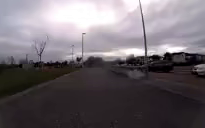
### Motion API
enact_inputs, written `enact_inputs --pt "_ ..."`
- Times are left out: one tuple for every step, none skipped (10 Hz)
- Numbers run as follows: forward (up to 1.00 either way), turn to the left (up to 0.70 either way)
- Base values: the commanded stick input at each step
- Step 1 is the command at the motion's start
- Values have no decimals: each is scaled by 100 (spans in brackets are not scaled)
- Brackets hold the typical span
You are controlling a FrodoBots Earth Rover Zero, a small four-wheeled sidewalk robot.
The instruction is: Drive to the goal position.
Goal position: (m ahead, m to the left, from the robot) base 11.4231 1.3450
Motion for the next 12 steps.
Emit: enact_inputs --pt "0 85" --pt "0 85" --pt "0 85" --pt "0 85" --pt "0 85" --pt "0 85" --pt "0 85" --pt "0 85" --pt "0 85" --pt "0 85" --pt "0 85" --pt "0 85"
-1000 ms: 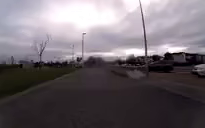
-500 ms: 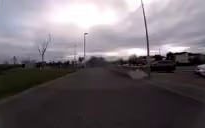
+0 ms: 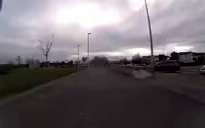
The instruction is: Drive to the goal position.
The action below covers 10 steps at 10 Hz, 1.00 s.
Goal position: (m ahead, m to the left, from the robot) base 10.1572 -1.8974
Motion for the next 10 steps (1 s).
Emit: enact_inputs --pt "0 85" --pt "0 85" --pt "0 85" --pt "0 85" --pt "0 85" --pt "0 85" --pt "0 85" --pt "0 85" --pt "0 85" --pt "0 85"
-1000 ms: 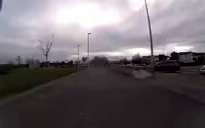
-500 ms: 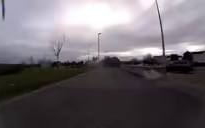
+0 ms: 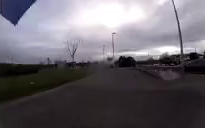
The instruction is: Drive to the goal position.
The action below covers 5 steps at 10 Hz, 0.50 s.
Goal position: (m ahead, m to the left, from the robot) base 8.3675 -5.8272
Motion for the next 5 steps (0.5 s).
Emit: enact_inputs --pt "0 85" --pt "0 85" --pt "0 85" --pt "0 85" --pt "0 85"
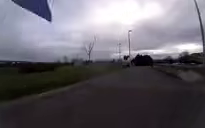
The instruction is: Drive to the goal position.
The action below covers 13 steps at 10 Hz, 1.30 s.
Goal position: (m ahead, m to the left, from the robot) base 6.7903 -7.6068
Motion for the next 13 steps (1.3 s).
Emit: enact_inputs --pt "0 85" --pt "0 85" --pt "0 85" --pt "0 85" --pt "0 85" --pt "0 85" --pt "0 85" --pt "0 85" --pt "0 85" --pt "0 85" --pt "0 85" --pt "0 85" --pt "0 85"
